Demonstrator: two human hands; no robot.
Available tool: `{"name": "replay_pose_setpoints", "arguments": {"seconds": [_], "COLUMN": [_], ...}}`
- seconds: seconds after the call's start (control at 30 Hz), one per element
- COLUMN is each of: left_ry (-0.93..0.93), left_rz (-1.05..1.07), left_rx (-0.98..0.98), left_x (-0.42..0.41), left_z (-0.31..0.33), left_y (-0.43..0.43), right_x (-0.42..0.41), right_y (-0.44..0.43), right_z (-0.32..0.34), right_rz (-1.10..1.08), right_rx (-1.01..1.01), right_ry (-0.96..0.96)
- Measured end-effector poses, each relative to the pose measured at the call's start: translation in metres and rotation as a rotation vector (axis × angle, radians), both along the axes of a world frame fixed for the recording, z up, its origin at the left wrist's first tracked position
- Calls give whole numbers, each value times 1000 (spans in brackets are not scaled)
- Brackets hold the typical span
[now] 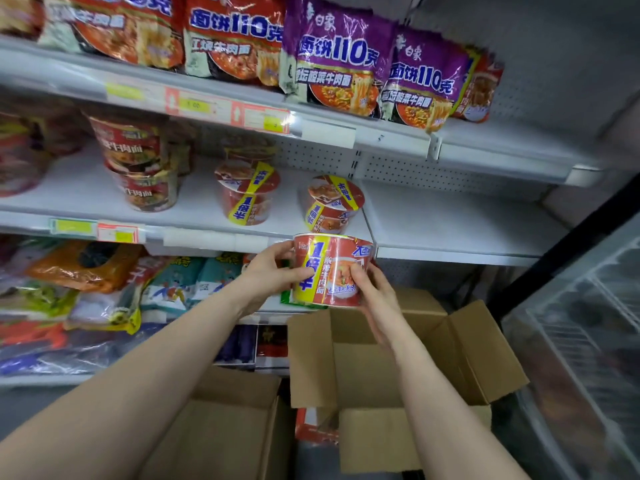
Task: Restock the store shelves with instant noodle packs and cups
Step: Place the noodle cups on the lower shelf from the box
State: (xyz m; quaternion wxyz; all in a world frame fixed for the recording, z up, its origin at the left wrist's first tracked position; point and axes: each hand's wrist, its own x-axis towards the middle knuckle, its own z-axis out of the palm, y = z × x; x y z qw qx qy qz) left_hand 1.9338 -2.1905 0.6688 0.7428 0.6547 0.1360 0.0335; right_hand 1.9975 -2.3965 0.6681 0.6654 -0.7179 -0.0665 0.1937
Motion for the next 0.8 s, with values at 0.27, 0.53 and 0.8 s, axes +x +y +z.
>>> {"name": "replay_pose_setpoints", "arguments": {"seconds": [0.27,0.53,0.8], "left_ry": [-26,-59,-21], "left_rz": [-93,-69,-64], "left_rx": [43,53,161], "left_x": [-10,9,43], "left_z": [11,27,13], "left_y": [25,23,21], "right_x": [-15,-2,32], "right_y": [14,16,13], "right_z": [14,21,15], "right_rz": [-16,14,37], "right_rx": [-60,-147,-109], "right_ry": [-119,-168,-119]}}
